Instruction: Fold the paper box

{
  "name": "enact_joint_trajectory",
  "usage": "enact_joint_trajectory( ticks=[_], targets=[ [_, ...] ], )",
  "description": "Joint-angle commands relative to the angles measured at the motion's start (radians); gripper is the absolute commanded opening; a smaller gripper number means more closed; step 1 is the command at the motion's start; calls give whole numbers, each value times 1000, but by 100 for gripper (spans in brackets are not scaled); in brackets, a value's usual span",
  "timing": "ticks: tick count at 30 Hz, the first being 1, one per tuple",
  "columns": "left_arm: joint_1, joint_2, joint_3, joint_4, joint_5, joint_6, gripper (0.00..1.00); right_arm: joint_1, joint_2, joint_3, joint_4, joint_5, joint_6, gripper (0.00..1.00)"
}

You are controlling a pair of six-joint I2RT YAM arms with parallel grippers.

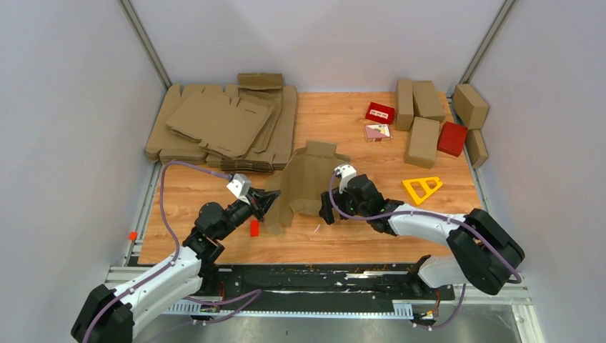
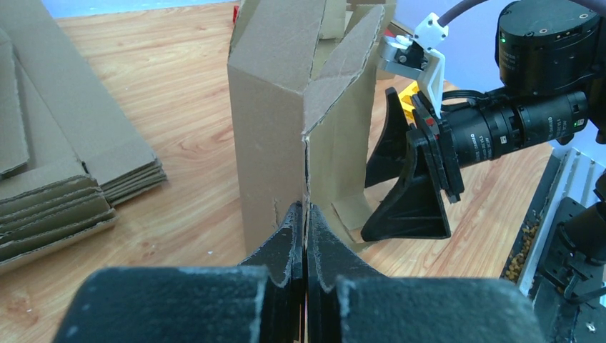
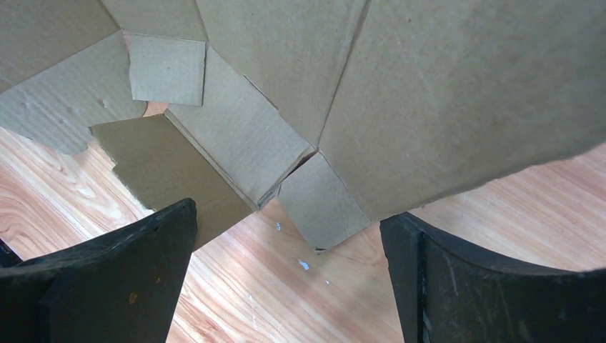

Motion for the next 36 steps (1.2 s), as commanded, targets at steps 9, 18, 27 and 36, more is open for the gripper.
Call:
enact_joint_trajectory(
  ticks=[9, 18, 27, 36],
  targets=[
    [-3, 45, -14, 126, 38, -27, 0, 9, -69, -8, 100, -67, -21, 85],
    [-3, 25, -9, 85, 10, -12, 0, -77, -67, -16, 126, -144, 80, 71],
    [-4, -8, -29, 77, -19, 3, 0, -188, 23, -10, 95, -212, 125, 77],
    [-3, -44, -54, 152, 27, -31, 0, -301, 72, -30, 179, -354, 190, 87]
  ],
)
